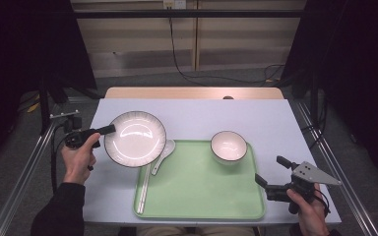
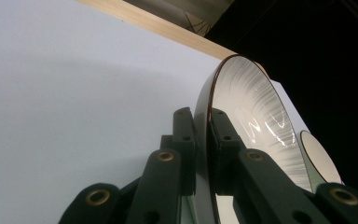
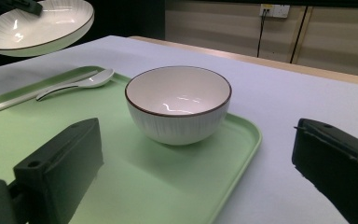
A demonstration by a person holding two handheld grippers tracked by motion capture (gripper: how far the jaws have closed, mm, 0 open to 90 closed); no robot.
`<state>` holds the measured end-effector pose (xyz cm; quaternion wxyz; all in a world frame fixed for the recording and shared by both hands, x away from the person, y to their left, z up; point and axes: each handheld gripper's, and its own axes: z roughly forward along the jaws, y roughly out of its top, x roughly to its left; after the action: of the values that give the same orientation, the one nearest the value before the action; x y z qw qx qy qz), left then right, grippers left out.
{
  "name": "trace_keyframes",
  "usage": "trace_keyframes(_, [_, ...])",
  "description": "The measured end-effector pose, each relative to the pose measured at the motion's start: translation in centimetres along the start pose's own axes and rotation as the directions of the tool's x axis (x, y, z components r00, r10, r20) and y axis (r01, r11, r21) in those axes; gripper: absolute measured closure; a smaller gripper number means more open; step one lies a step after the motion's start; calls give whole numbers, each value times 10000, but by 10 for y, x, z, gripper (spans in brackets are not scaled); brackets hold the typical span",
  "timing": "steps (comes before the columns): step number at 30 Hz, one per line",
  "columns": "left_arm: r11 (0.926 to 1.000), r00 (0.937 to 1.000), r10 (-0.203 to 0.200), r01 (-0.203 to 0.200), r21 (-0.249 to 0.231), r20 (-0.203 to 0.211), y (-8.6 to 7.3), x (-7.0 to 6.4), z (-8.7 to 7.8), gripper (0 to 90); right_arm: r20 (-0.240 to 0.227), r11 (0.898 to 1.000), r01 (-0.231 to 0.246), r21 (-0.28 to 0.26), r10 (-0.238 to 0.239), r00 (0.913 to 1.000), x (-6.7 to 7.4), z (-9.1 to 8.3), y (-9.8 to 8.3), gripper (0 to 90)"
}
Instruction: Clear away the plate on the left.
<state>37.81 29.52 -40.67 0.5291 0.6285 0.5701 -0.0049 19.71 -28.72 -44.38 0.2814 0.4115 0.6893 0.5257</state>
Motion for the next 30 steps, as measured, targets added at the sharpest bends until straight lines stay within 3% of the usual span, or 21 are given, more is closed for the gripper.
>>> trace_keyframes(17, [9961,9972,570,-601,650,492,-25,-29,13,834,48,10000,-21,16,21,10000,0,1,0,17])
trace_keyframes(18, [9972,9974,418,-452,590,581,-27,-32,15,834,54,10000,-39,6,39,10000,0,1,0,17])
trace_keyframes(20, [9949,9962,652,-693,733,575,-30,-35,18,834,37,10000,-7,-2,7,10000,0,1,0,17])
trace_keyframes(30, [9897,9916,831,-938,1079,991,-45,-50,27,833,46,10000,5,1,-5,10000,0,0,0,17])
